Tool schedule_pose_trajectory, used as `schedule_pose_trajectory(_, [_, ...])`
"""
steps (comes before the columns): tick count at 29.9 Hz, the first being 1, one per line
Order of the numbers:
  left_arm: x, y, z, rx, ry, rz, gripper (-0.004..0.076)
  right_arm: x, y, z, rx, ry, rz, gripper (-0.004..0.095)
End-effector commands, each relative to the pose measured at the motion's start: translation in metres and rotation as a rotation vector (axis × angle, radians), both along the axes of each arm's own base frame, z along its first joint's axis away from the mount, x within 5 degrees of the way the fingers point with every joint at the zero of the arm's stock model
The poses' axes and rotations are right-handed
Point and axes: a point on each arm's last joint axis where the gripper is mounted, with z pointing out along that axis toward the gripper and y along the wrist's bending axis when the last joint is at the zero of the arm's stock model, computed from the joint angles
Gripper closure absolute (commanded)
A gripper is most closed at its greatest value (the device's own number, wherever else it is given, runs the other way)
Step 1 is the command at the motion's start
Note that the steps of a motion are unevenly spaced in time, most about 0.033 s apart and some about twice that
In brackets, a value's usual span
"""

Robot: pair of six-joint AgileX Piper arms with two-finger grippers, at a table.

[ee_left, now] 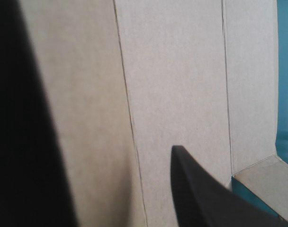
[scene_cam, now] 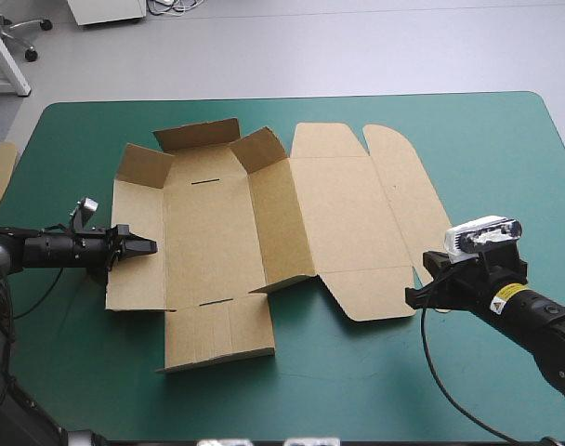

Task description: Fold the box

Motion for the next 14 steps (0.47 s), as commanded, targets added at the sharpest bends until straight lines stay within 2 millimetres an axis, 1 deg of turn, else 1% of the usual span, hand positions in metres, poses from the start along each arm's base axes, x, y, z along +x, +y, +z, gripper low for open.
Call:
schedule_pose_trajectory(1, [-0.002,-0.008,0.019,-0.09,-0.032,-0.057,0.0653,0.004,0.0,0.017,0.036,-0.099,-0.013,0.0927])
schedule_pose_trajectory(2, [-0.002,-0.008,0.019,-0.089,-0.033,-0.058,0.0722,0.004,0.0,0.017,0.036,-0.099,-0.013,0.0927])
schedule_pose_trajectory(3, [-0.002,-0.008,0.019,-0.085,-0.04,-0.064,0.0735,0.004,0.0,0.017,0.036,-0.099,-0.013,0.0927])
schedule_pose_trajectory(7, [0.002,-0.007,0.024,-0.087,-0.063,-0.054,0.0738,0.004,0.0,0.017,0.034,-0.1,-0.013,0.0927])
schedule_pose_trajectory(10, [0.007,-0.005,0.039,-0.059,-0.113,-0.057,0.0738,0.004,0.0,0.017,0.032,-0.101,-0.013,0.0927])
schedule_pose_trajectory(12, [0.01,-0.002,0.053,-0.027,-0.146,-0.058,0.0738,0.004,-0.001,0.017,0.026,-0.103,-0.013,0.0927])
schedule_pose_trajectory(14, [0.014,-0.004,0.068,0.022,-0.164,-0.08,0.0738,0.004,-0.001,0.017,0.018,-0.107,-0.013,0.0927])
